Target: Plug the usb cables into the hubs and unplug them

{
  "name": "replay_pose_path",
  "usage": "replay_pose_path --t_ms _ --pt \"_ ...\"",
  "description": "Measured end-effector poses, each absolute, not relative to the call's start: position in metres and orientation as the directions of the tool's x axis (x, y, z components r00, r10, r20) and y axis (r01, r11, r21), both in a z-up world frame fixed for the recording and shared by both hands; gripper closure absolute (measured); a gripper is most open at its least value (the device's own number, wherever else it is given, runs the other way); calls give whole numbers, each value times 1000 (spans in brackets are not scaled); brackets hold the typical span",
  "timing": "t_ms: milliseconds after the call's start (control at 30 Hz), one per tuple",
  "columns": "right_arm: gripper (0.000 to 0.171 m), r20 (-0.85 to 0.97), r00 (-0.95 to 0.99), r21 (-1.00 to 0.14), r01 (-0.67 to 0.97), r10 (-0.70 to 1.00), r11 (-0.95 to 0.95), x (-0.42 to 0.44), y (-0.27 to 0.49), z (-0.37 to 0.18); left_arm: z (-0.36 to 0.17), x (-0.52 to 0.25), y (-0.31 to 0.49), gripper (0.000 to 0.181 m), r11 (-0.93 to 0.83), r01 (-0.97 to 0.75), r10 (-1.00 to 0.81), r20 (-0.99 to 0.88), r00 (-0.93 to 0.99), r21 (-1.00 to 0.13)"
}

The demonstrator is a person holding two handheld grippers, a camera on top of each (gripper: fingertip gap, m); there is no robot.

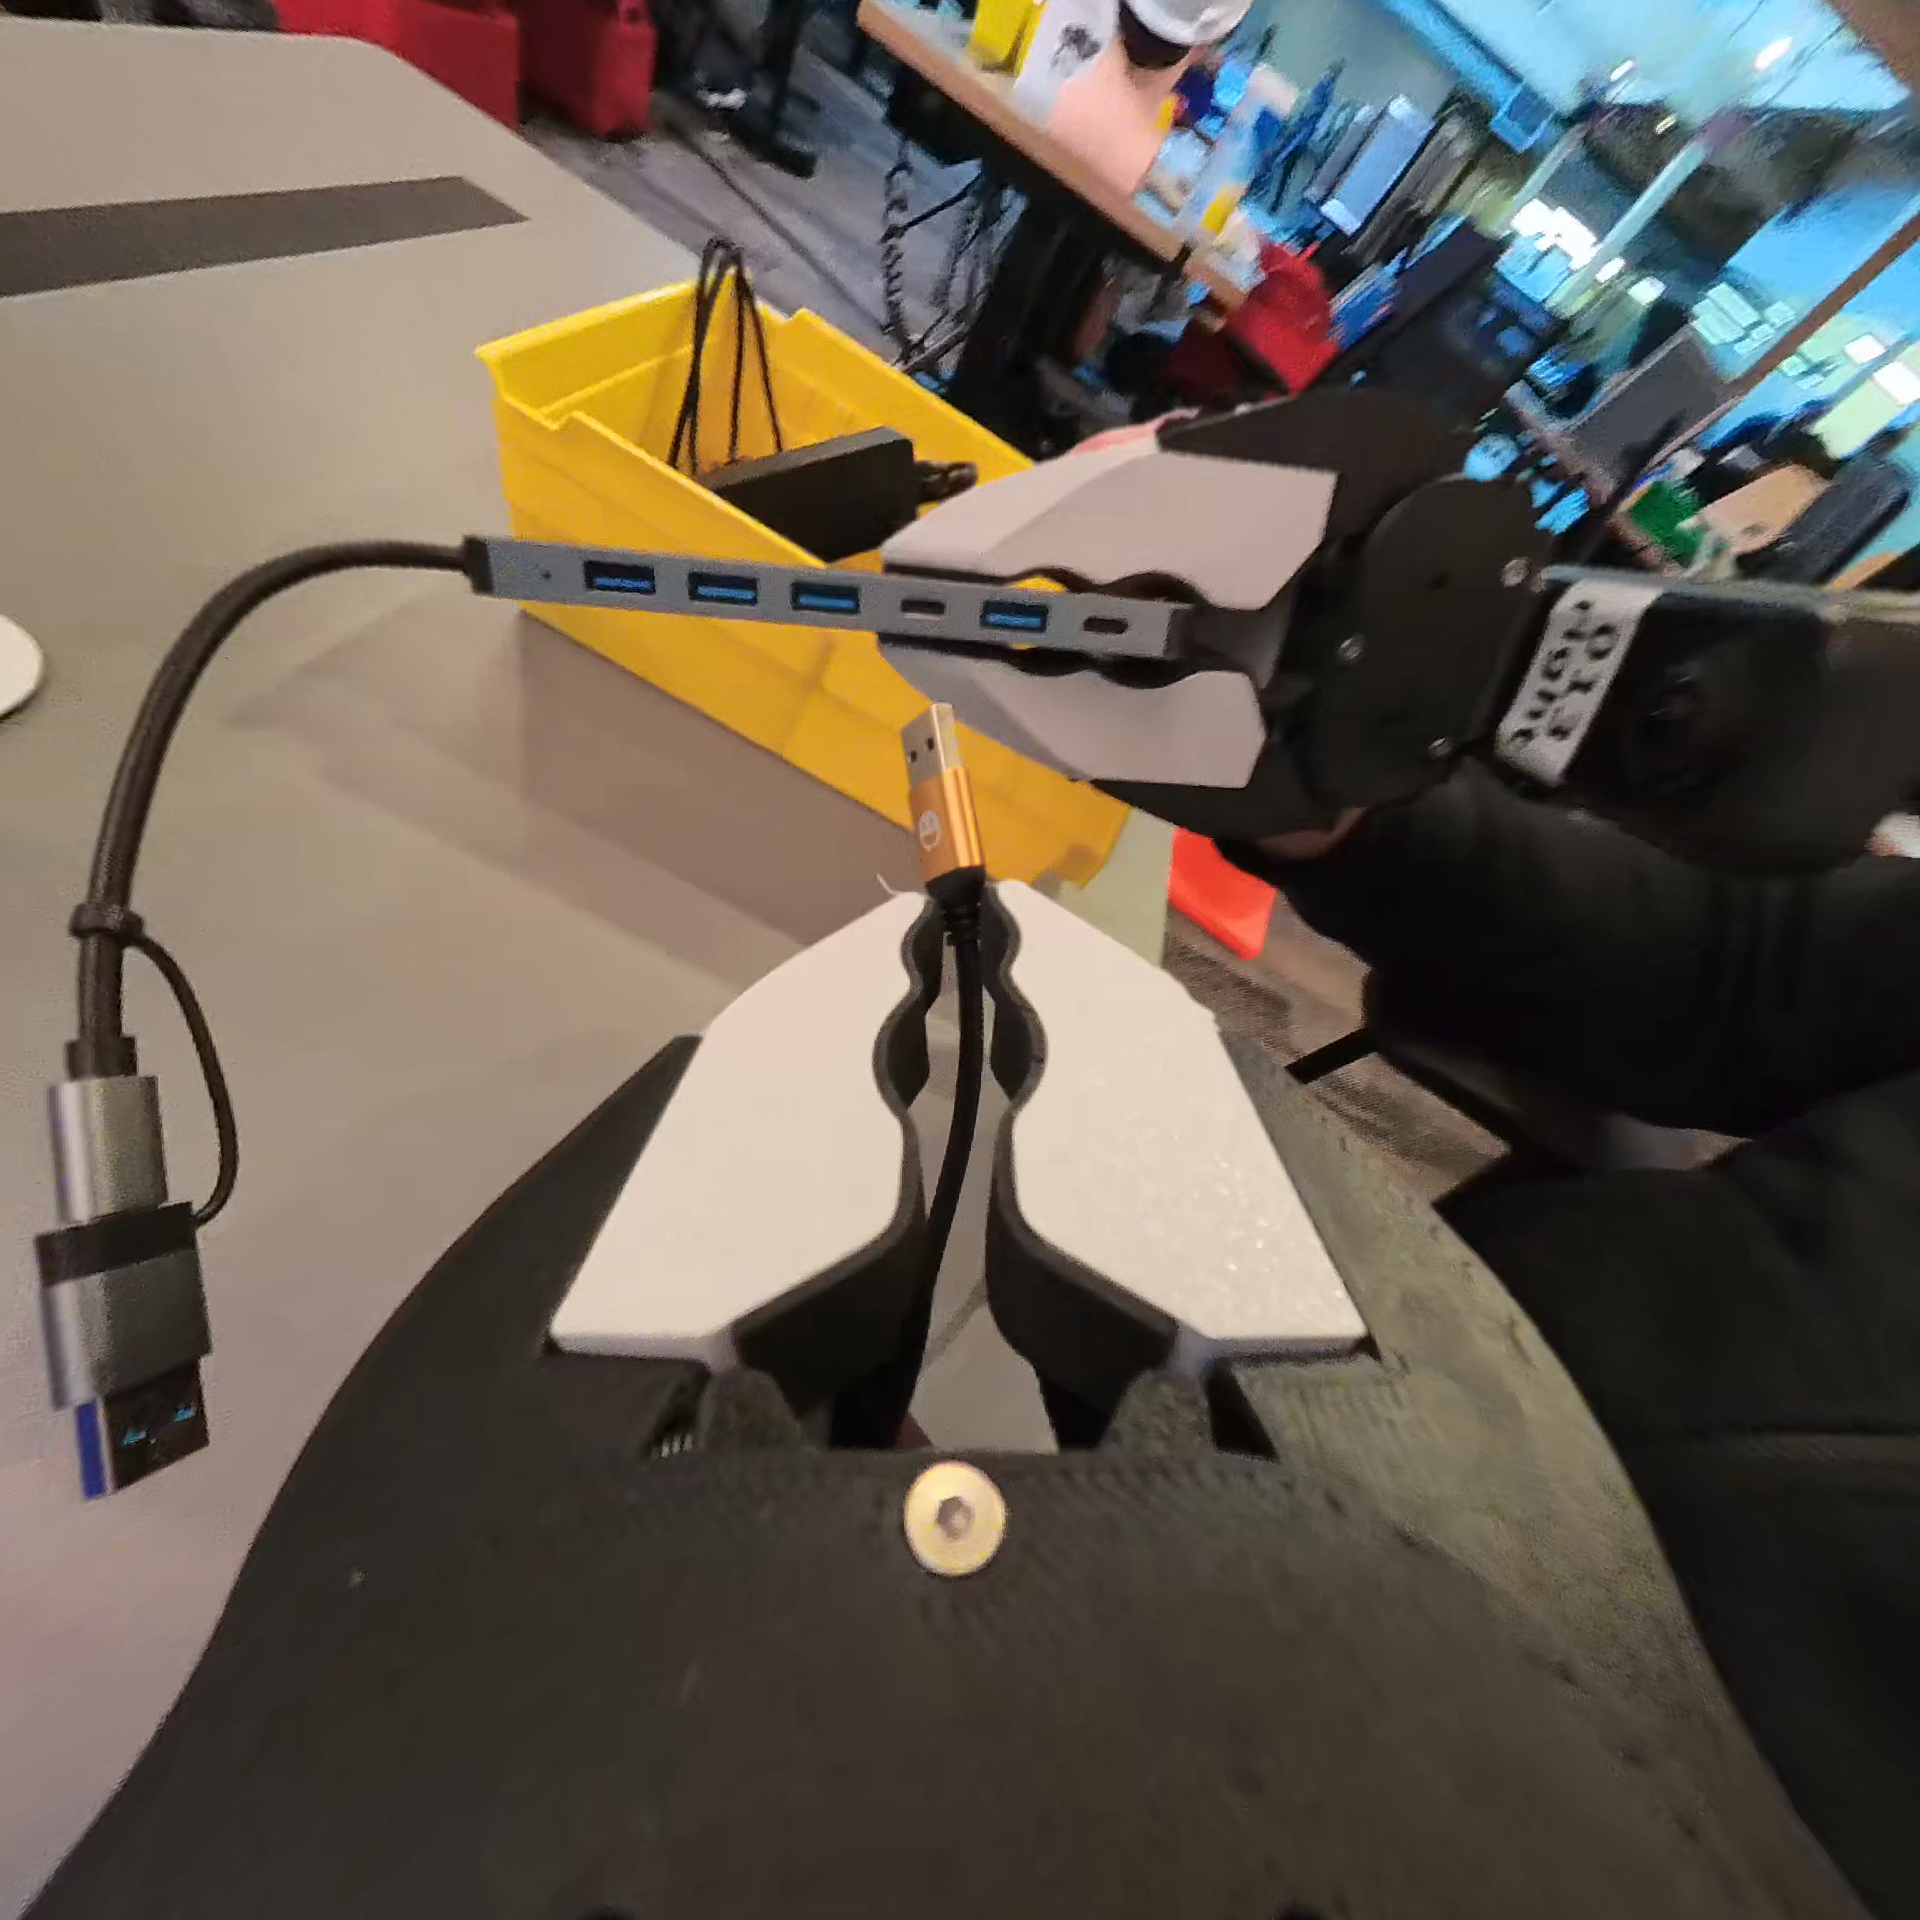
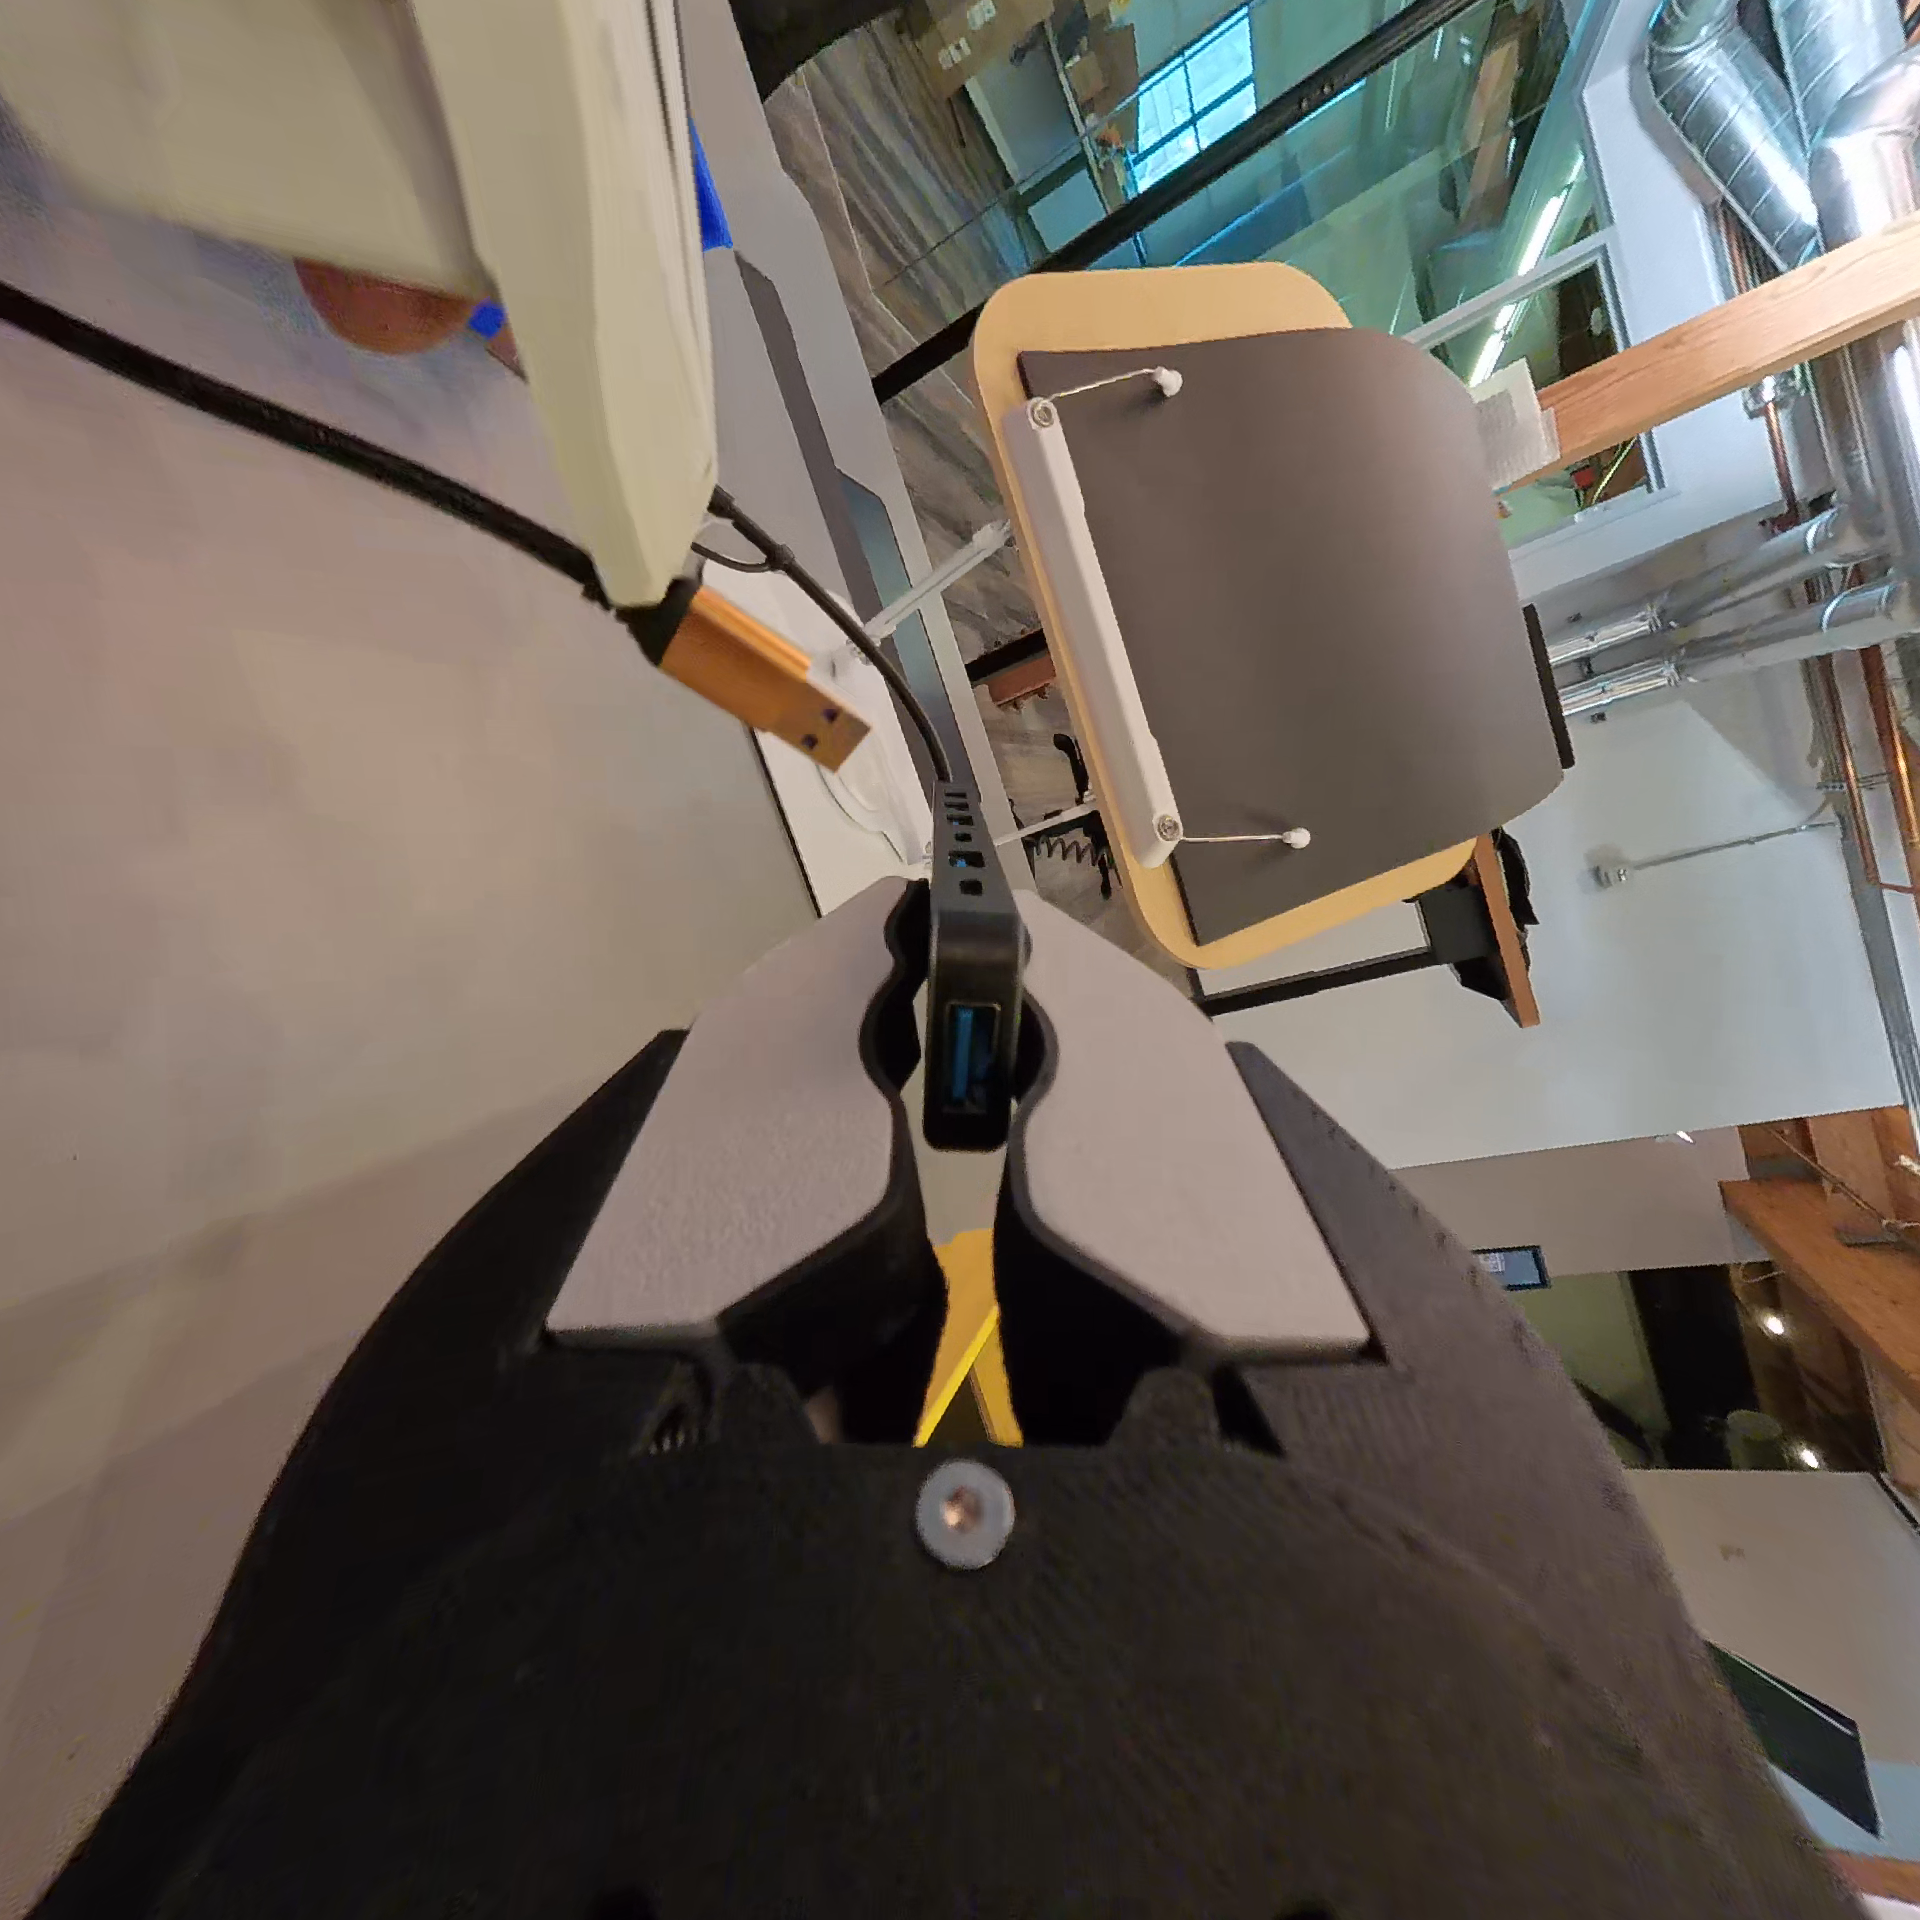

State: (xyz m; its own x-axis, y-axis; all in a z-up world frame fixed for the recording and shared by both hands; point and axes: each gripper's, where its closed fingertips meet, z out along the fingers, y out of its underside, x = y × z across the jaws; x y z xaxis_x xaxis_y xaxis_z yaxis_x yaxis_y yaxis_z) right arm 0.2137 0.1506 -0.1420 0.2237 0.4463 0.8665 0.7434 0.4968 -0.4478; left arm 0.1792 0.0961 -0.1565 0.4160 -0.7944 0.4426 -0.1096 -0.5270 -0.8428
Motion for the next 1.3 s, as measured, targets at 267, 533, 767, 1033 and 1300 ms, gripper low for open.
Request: replay_pose_path --t_ms 267,533,767,1033,1300 --pt "161 864 230 -449 753 447 480 214 153 -143 -171 180 108 174 -590 -15 -757 546 358 -807" --pt "162 851 277 -482 749 447 454 221 157 -137 -210 203 121 174 -711 -99 -681 647 343 -696" --pt "161 840 306 -505 741 448 442 227 158 -130 -280 201 147 174 -809 -176 -572 679 460 -561" --pt "161 833 307 -513 740 460 435 227 161 -133 -310 169 173 152 -742 -284 -583 377 719 -607" --pt "161 817 342 -540 736 464 407 233 165 -130 -307 181 143 139 -564 -504 -712 76 698 -654"
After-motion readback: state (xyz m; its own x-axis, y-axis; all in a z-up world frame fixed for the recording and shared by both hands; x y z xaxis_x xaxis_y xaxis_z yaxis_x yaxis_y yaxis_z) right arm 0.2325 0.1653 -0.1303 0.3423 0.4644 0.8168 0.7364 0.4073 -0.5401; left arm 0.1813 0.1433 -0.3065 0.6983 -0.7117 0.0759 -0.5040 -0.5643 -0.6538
